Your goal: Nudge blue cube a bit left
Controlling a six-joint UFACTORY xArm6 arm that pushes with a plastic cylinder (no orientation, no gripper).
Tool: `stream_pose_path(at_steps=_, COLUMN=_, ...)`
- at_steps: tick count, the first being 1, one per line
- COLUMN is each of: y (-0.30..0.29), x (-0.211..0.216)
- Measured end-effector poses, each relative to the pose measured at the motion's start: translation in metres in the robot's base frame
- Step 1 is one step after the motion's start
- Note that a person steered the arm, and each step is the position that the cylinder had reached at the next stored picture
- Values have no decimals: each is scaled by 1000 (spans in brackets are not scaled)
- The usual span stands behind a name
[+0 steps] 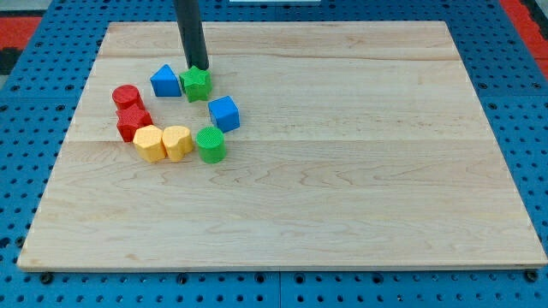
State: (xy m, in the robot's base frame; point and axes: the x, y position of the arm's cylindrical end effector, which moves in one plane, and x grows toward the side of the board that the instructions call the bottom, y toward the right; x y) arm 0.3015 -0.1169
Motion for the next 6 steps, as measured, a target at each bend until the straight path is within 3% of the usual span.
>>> stream_pose_path(at_steps=3, y=27, x=11)
stream_pose_path(at_steps=4, y=62, x=6)
stream_pose_path(at_steps=5, y=109, x=-34)
stream_pose_path(at_steps=6, y=120, x=-35)
